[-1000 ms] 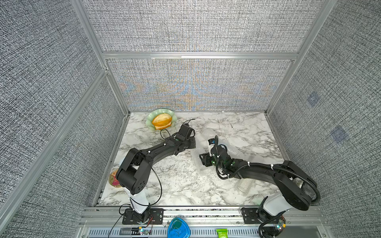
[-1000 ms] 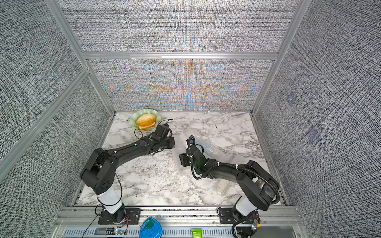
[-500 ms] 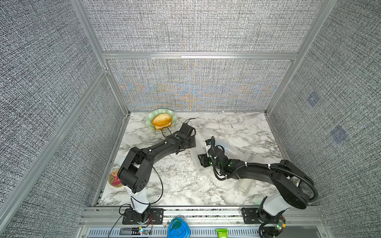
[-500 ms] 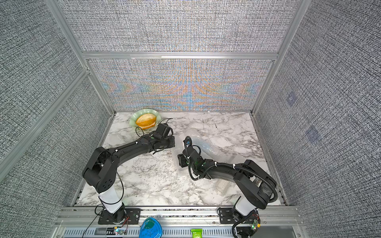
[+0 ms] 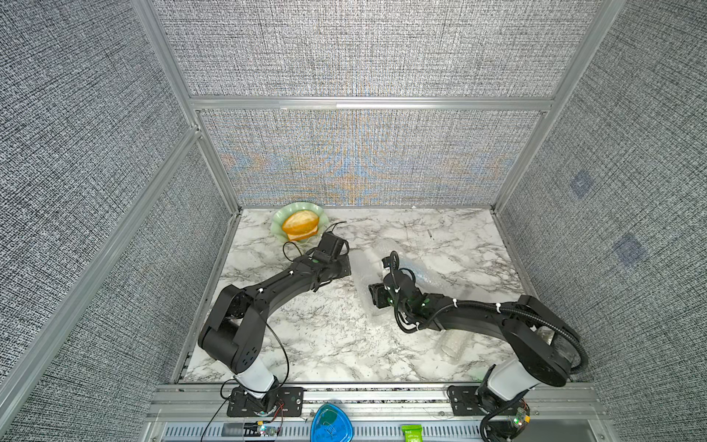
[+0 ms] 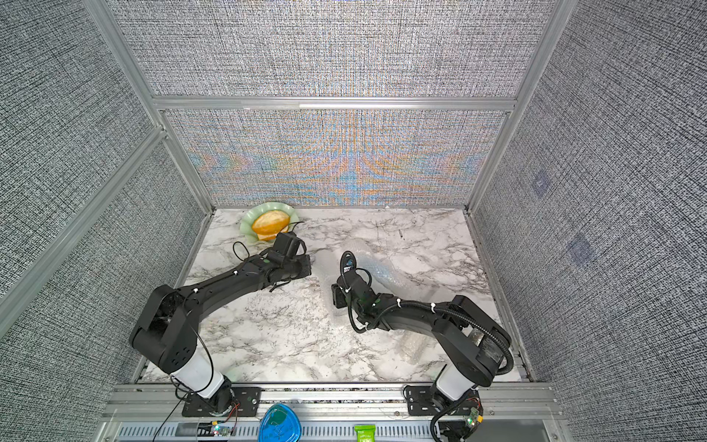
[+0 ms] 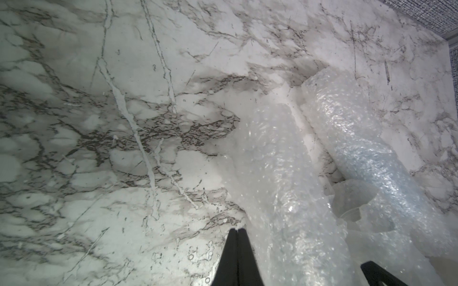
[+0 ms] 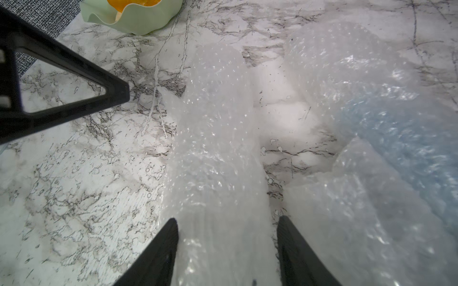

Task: Unwrap the vase from the bubble wrap
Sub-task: Unwrap the bubble wrap at the center of the board.

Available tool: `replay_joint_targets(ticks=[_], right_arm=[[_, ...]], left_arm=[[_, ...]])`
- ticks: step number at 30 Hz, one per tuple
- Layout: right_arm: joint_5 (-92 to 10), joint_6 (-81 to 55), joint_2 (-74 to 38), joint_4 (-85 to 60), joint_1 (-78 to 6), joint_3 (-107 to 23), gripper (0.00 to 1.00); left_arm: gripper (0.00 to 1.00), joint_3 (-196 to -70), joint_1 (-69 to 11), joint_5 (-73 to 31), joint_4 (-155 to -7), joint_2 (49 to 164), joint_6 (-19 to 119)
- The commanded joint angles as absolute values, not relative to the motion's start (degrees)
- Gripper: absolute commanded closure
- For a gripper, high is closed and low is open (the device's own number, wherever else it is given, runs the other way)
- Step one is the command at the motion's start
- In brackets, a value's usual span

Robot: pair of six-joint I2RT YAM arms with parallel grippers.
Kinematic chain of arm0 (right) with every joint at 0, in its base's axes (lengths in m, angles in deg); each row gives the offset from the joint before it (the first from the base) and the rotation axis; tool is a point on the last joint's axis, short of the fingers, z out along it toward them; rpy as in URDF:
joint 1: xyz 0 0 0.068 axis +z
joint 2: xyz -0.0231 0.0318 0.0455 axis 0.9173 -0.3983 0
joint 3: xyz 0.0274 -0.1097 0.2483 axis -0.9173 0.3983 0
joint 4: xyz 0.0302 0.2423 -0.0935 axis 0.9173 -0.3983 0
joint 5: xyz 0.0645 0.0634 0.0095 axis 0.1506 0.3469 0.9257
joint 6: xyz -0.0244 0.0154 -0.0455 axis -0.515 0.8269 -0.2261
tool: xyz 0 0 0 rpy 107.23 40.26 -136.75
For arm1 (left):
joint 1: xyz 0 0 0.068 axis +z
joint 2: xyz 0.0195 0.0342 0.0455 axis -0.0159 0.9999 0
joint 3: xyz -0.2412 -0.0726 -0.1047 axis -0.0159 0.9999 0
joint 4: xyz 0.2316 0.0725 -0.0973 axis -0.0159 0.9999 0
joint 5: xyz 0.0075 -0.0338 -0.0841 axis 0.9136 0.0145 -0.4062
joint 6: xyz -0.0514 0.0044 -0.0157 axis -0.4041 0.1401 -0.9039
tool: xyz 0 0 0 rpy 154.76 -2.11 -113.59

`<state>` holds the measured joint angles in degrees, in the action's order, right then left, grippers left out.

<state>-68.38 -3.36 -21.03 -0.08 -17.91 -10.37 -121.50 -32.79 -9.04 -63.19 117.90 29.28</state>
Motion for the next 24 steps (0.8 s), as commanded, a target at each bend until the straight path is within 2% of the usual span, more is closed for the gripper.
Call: replay_joint_targets(ticks=[1, 3, 4, 5, 8, 11, 15, 20, 24], right_arm=[[-69.7, -3.4, -21.4, -3.5, -18.0, -10.1, 0.42], [-68.8, -3.5, -21.3, -2.0, -18.0, -9.5, 0.42], [-68.5, -3.5, -21.4, -1.4, -18.0, -9.3, 0.42], [-68.0, -3.4, -21.4, -0.6, -18.0, -9.0, 0.42], [-67.4, -3.4, -21.5, 0.7, -18.0, -8.6, 0.41], [-67.2, -3.5, -21.5, 1.5, -18.0, -8.3, 0.41], [-67.2, -3.4, -21.7, 2.4, -18.1, -8.0, 0.41], [-66.9, -3.1, -22.1, 2.7, -18.1, -7.8, 0.41], [-67.0, -3.2, -22.1, 2.6, -18.2, -7.8, 0.41]], left_arm=[[1.00, -123.2, -32.7, -11.9, -65.3, 118.3, 30.6], [1.00, -125.3, -32.8, -13.1, -65.3, 119.8, 31.6], [0.95, -126.6, -32.9, -13.3, -64.8, 120.8, 32.1], [0.81, -127.9, -33.2, -13.5, -64.4, 122.0, 32.7], [0.59, -132.1, -34.7, -12.9, -62.3, 125.6, 34.4], [0.47, -136.0, -36.2, -11.5, -59.6, 129.1, 35.7], [0.41, -138.6, -37.8, -8.7, -57.6, 131.2, 36.4], [0.41, -141.6, -39.8, -4.4, -54.3, 133.5, 36.8], [0.53, -143.0, -41.1, -1.1, -52.1, 134.6, 36.6]])
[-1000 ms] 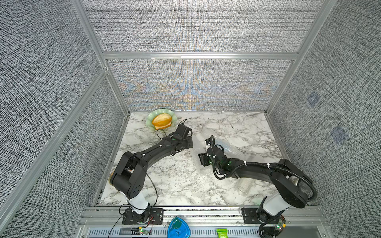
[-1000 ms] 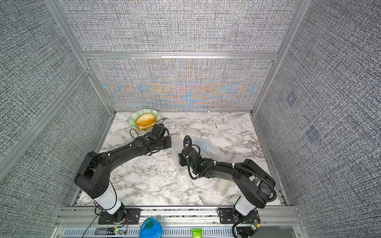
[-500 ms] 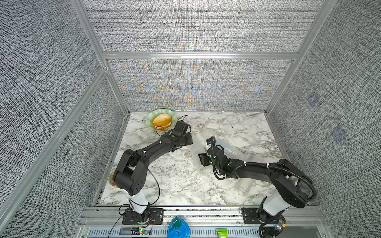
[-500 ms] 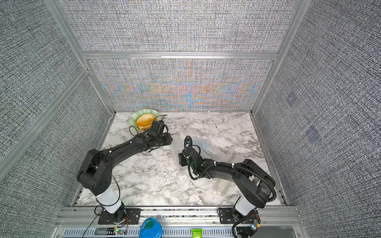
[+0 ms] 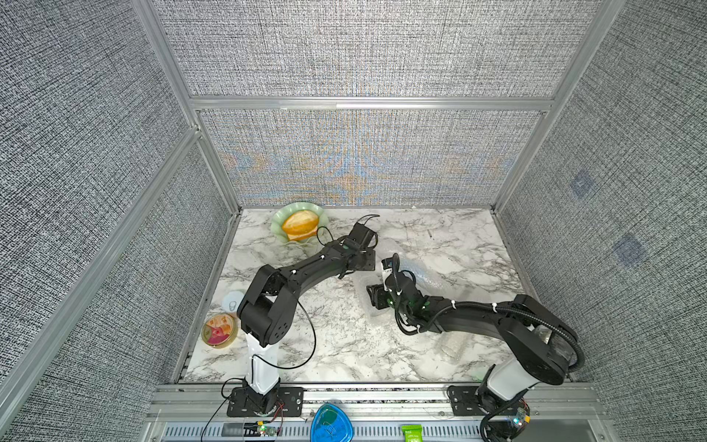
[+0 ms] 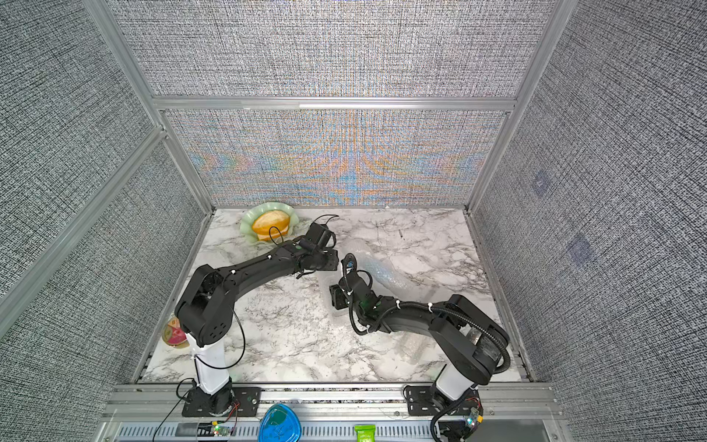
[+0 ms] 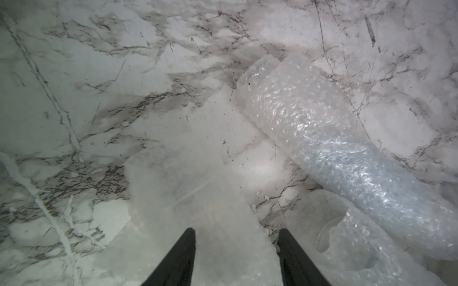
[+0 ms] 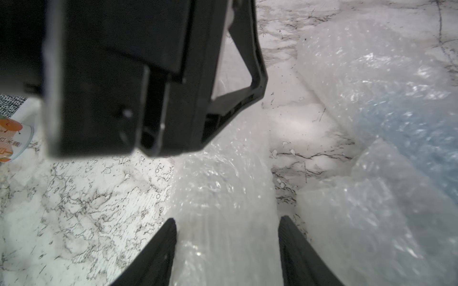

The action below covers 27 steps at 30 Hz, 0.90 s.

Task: Unwrap the vase from the bubble wrap
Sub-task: Unwrap the bubble wrap at the center of the board.

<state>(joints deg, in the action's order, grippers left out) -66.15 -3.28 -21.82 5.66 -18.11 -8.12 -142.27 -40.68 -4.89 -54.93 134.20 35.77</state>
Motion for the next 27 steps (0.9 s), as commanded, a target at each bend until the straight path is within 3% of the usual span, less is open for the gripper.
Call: replay_joint_targets(ticks=[1, 12, 27], right_arm=[[-67.1, -3.2, -22.1, 2.4, -18.2, -7.8, 0.41], [-67.3, -3.1, -22.4, 2.5, -18.3, -7.5, 0.41], [-70.6, -1.2, -24.1, -4.3, -18.4, -11.2, 0.41]], left_arm=[[0.58, -143.0, -41.2, -0.1, -51.8, 134.5, 36.4], [1.00, -141.1, -41.5, 3.9, -51.7, 132.2, 34.6], [1.00, -130.3, -37.9, -0.9, -58.3, 124.5, 33.0]])
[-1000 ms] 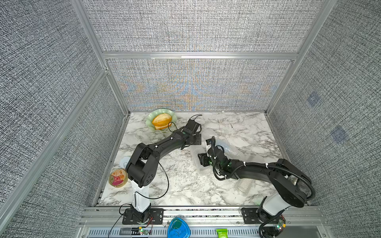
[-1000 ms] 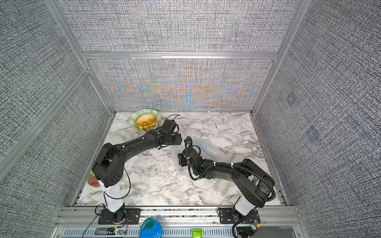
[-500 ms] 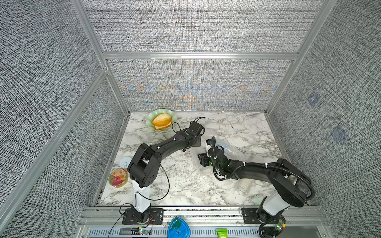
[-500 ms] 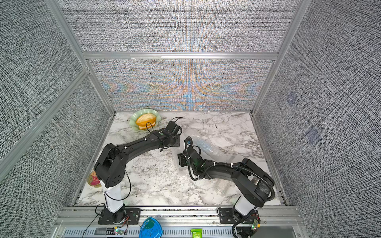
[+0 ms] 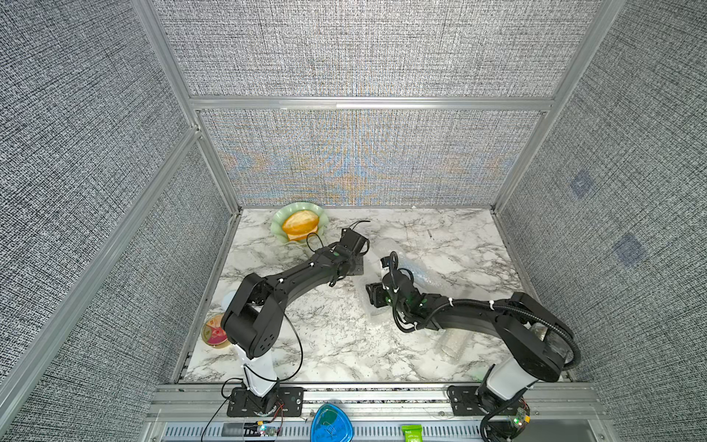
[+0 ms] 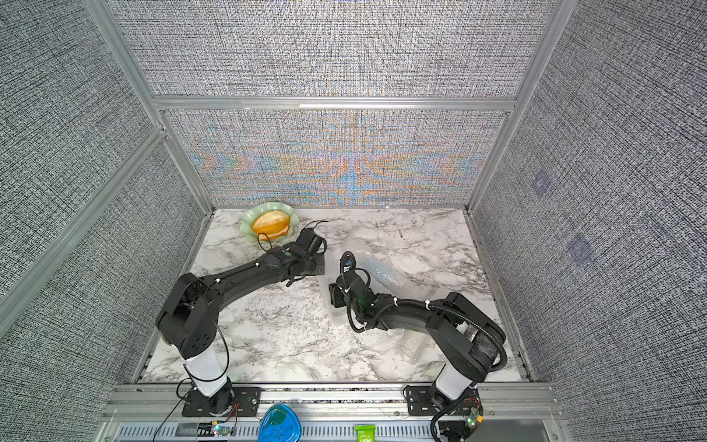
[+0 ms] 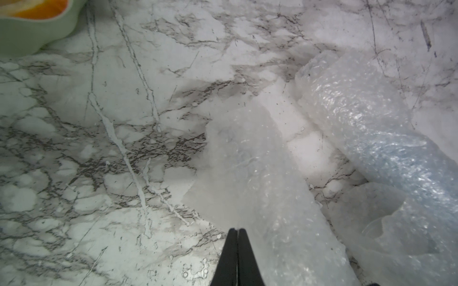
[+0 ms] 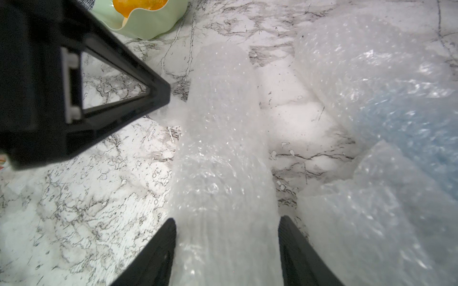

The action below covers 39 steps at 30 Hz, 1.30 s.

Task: Unwrap the vase from the bubble wrap
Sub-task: Unwrap the bubble wrap at the center of the board.

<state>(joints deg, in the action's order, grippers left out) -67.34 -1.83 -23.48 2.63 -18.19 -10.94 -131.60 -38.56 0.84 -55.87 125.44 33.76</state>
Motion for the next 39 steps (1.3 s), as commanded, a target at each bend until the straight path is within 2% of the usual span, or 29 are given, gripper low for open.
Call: replay_joint_targets(ticks=[1, 16, 22, 26, 31, 39], right_arm=[[-70.8, -1.0, -24.2, -4.8, -18.4, -11.6, 0.41], [-70.4, 1.7, -25.9, -10.5, -19.2, -15.4, 0.40], [-66.0, -1.2, -23.2, -10.6, -19.2, -17.6, 0.22], [-65.4, -5.0, -22.1, -13.1, -19.4, -21.8, 0.16], [-61.2, -12.3, -23.9, -17.7, -21.1, -26.4, 0.13], [-49.6, -25.4, -34.3, -31.0, -25.0, -38.9, 0.13]], left_arm=[[1.00, -129.8, -37.6, -1.0, -58.4, 124.2, 32.7], [1.00, -118.5, -30.4, -4.3, -62.8, 119.2, 29.7], [1.00, -117.5, -27.7, -5.6, -64.6, 119.4, 29.4], [1.00, -117.7, -26.6, -6.7, -65.4, 119.7, 29.6], [1.00, -117.4, -25.4, -8.0, -67.3, 120.5, 29.6], [1.00, -115.8, -23.1, -11.0, -70.2, 121.9, 29.4]])
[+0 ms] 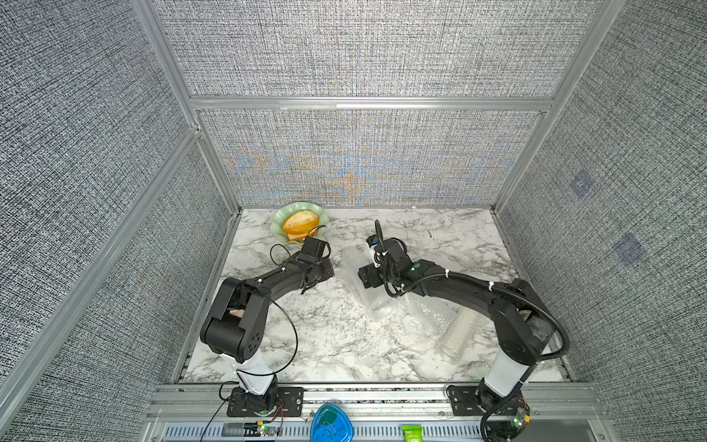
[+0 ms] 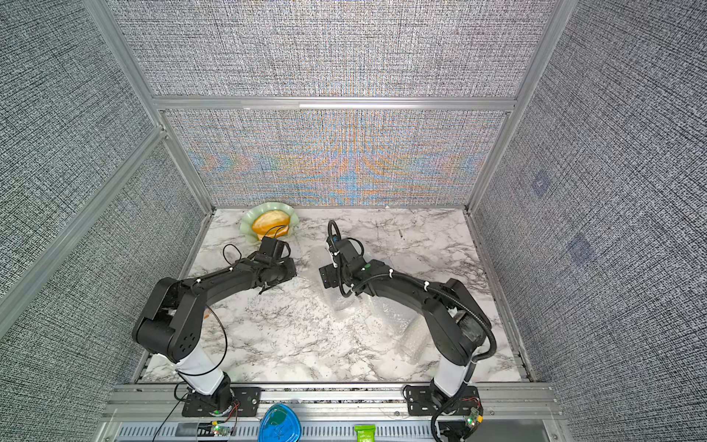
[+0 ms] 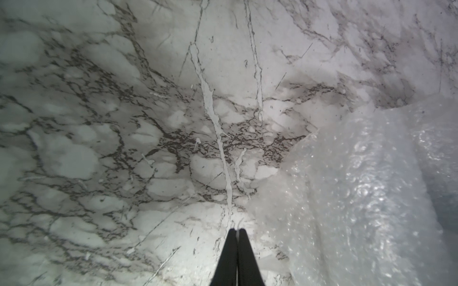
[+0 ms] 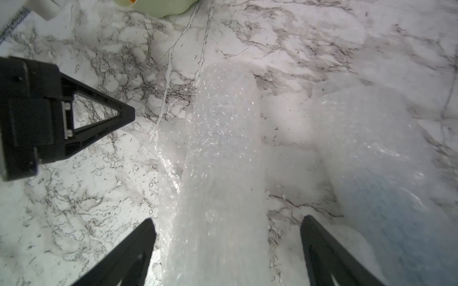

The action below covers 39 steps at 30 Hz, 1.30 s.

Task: Unwrap the vase from the bubble wrap
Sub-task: Unwrap the bubble wrap at the center of the board.

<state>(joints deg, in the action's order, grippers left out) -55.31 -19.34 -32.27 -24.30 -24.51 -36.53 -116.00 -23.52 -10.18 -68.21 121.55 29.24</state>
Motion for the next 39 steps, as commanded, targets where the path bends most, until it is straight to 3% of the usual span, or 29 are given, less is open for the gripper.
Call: replay_joint_targets(ticks=[1, 12, 18, 28, 29, 34, 39], right_arm=[[-48.6, -26.5, -36.1, -33.0, -25.2, -40.9, 0.12], [-49.8, -24.7, -48.3, -43.0, -24.4, -54.1, 0.14], [-53.6, -13.0, -47.2, -43.2, -23.4, -53.6, 0.33], [-61.3, 8.0, -44.3, -43.3, -20.8, -51.1, 0.44], [-61.7, 9.4, -43.8, -43.2, -20.5, -51.0, 0.44], [-64.1, 16.1, -42.4, -43.8, -18.9, -50.7, 0.44], [-65.3, 22.2, -41.9, -44.2, -17.9, -49.6, 0.44]], left_arm=[[1.00, -115.6, -22.9, -11.3, -70.5, 122.2, 29.5], [1.00, -116.3, -20.8, -11.6, -71.0, 123.2, 29.9], [1.00, -120.8, -20.4, -8.5, -66.6, 123.1, 31.4], [1.00, -122.8, -20.4, -4.6, -58.3, 116.3, 31.8], [0.20, -122.5, -20.4, -4.4, -57.7, 115.2, 31.6], [0.01, -119.9, -20.4, -2.6, -56.4, 109.5, 31.5], [0.01, -118.1, -20.5, -5.5, -56.1, 105.5, 32.7]])
